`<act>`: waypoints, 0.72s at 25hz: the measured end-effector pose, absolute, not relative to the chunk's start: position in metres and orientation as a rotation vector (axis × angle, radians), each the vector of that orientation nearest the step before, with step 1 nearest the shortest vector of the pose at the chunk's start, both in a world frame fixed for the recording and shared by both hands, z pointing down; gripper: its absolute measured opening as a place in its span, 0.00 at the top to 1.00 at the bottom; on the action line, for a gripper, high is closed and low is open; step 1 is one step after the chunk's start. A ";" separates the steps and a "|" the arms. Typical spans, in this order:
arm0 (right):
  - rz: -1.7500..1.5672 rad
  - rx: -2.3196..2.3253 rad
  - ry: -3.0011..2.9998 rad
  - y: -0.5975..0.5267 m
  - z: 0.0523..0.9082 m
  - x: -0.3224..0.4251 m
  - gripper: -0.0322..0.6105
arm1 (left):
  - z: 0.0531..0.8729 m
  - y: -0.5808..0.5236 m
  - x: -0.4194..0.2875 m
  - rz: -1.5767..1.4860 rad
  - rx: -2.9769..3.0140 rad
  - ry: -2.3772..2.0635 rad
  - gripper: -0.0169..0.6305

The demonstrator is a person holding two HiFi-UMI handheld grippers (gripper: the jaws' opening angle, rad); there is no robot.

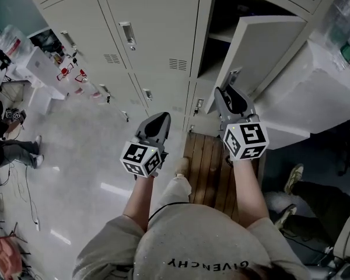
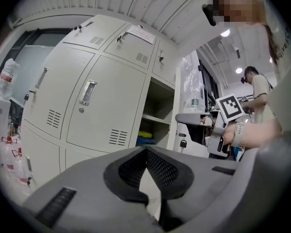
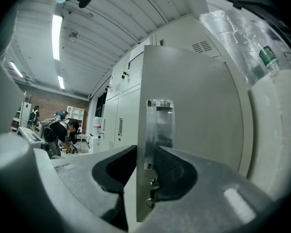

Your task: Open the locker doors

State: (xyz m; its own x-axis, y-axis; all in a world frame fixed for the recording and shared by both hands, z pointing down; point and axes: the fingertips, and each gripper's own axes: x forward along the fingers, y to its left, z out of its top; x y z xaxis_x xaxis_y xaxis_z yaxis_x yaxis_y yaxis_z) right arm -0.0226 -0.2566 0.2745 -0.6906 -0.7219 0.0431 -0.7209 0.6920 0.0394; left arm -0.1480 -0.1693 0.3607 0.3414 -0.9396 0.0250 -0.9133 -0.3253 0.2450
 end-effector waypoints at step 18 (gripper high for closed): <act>-0.073 1.178 -2.868 -0.213 0.275 0.037 0.76 | 0.350 -0.169 -0.110 -0.160 2.468 -1.577 0.98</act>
State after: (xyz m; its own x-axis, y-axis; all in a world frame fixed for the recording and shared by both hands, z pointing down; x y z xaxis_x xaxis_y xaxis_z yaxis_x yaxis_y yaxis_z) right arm 0.0366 -0.2130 0.2755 -0.7109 -0.7030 0.0194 -0.7011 0.7106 0.0586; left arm -0.1102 -0.1690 0.3505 0.4223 -0.9062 0.0203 -0.8836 -0.4065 0.2323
